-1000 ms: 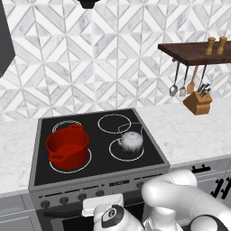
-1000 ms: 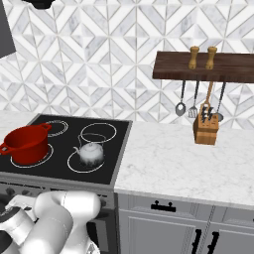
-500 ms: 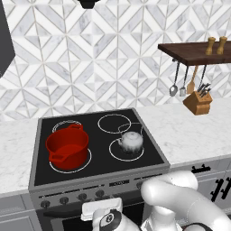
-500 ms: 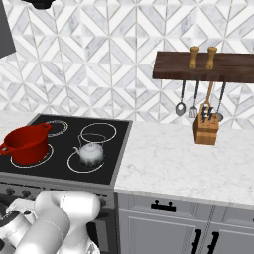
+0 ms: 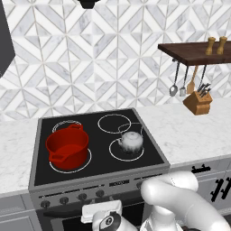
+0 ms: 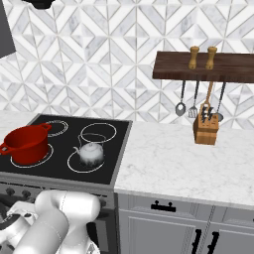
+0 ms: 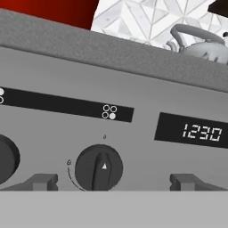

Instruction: Pick the kettle from the counter and place it on a stove burner. Then turn the burner on.

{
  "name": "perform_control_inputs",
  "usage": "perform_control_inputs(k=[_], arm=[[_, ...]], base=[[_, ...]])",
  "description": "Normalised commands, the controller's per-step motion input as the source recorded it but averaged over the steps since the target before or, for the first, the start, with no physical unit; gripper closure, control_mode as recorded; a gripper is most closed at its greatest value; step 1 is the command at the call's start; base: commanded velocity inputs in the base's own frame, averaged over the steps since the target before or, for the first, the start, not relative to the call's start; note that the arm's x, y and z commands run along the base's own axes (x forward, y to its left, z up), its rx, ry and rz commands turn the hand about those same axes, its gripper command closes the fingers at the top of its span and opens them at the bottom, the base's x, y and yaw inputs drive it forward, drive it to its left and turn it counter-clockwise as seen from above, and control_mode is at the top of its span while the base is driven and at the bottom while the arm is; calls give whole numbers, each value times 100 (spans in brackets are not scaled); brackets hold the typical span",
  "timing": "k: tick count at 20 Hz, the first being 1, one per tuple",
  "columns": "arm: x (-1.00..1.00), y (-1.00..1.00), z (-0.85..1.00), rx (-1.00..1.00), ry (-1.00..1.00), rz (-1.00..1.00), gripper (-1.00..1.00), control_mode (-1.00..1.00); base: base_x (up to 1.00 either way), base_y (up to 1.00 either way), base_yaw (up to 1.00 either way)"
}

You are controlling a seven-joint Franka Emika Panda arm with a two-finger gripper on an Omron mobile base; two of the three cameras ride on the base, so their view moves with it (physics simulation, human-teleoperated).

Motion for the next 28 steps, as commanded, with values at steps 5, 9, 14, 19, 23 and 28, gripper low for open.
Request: perform_control_inputs(k=[5,9,14,19,23,28], arm=[[9,0,-7,0,1,0,-100,-100],[21,0,0,0,0,0,-100,-100],[19,0,0,0,0,0,-100,-100],[13,0,-5,0,0,0,-100,-100],[6,0,-1,0,0,0,-100,-100],[0,5,0,0,0,0,-100,-100]], base=[[0,0,0],[0,0,0],[0,0,0],[0,0,0],[0,0,0],[0,0,0]])
